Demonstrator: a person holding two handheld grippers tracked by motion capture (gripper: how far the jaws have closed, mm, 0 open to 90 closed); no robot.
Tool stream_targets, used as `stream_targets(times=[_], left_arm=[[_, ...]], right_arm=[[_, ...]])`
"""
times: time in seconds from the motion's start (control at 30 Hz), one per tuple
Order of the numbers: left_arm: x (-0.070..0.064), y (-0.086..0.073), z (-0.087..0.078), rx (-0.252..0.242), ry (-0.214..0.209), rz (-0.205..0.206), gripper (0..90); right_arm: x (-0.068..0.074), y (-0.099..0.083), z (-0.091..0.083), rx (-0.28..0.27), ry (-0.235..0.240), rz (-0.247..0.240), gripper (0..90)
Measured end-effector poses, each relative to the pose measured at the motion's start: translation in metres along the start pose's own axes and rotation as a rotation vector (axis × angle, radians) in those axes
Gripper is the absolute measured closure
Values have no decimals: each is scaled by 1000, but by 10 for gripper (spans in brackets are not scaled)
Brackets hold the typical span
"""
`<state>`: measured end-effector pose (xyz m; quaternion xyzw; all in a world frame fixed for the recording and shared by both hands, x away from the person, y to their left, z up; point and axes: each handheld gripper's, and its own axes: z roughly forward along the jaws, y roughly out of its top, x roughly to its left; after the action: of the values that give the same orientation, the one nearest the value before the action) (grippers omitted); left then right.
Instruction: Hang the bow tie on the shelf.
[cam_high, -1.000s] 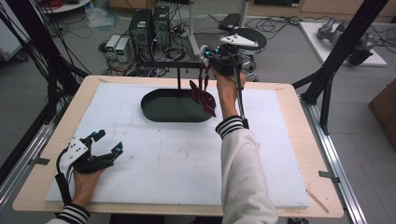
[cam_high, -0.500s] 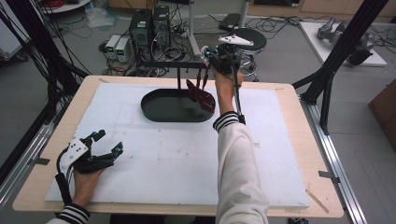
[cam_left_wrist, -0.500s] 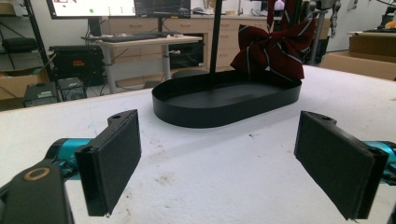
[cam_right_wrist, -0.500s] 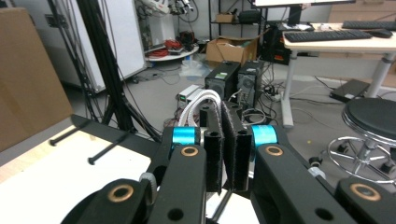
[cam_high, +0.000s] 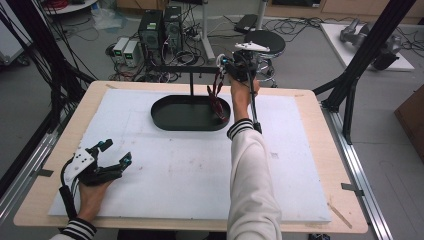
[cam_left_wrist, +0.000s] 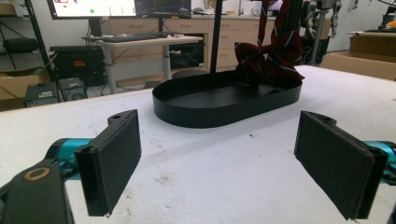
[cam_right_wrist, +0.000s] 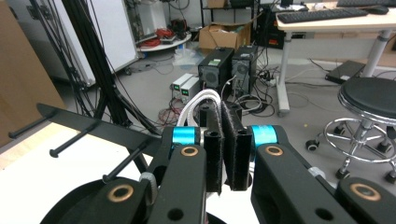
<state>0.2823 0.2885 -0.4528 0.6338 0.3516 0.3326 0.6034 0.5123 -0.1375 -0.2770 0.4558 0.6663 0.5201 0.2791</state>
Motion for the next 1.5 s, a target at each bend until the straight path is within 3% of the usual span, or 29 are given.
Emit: stream_targets(times=[0.4, 0.47, 0.7, 0.87, 1.1, 1.17, 1.27, 1.43, 1.5], left_arm=[[0, 0, 0, -4, 0, 2, 150], [0, 0, 0, -3, 0, 2, 150], [0, 0, 0, -6, 1, 1, 150], [0, 0, 0, -6, 1, 2, 150], [-1, 0, 0, -5, 3, 3, 150], [-1, 0, 0, -3, 3, 5, 151], [0, 0, 0, 1, 3, 9, 151], [-1, 0, 1, 3, 6, 7, 151], [-1, 0, 0, 1, 11, 10, 151]], right_arm=[[-13, -24, 2, 53, -37, -1, 873], [-15, -28, 2, 88, -33, 9, 872], [-13, -28, 2, 102, -37, -21, 869], [-14, -29, 0, 119, -26, -4, 863], [-12, -33, -2, 151, -43, -47, 819], [-11, -38, -5, 127, -69, -91, 772], [-14, -40, -6, 183, -67, -92, 585], [-12, -35, -18, 179, -56, -84, 342], [-10, -32, -25, 170, -52, -105, 300]])
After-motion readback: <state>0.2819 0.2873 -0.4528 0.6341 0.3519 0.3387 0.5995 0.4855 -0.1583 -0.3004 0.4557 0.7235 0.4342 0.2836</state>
